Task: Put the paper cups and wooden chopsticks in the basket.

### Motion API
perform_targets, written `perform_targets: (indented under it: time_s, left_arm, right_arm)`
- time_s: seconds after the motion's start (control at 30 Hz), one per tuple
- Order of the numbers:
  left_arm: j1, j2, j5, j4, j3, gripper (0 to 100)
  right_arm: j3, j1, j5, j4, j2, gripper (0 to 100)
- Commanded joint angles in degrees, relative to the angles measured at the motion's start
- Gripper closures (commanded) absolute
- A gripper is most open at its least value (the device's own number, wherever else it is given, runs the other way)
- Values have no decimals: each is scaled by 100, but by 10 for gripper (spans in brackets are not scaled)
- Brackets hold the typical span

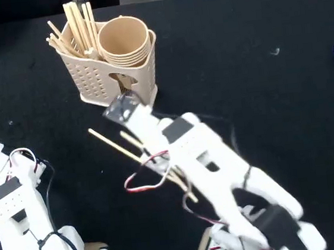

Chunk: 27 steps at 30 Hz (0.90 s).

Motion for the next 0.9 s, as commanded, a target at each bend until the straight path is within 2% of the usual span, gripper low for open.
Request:
perform_targets:
  time_s: [0.0, 0.5, 0.67, 0.73, 0.87]
  left_arm:
    - [-75, -114, 53, -79, -198, 916]
    - [-57, -114, 53, -97, -180, 916]
    - [-48, -114, 53, -97, -180, 916]
    - [-48, -114, 53, -97, -189, 916]
    - [-48, -114, 53, -97, -180, 916]
  right_arm:
    - [-251, 193, 70, 53, -681, 988]
    - [-198, 35, 62, -62, -778, 988]
    - [901, 26, 26, -1108, -57, 985]
    - [998, -9, 18, -1407, 312, 959]
    - [558, -220, -273, -1407, 1024, 834]
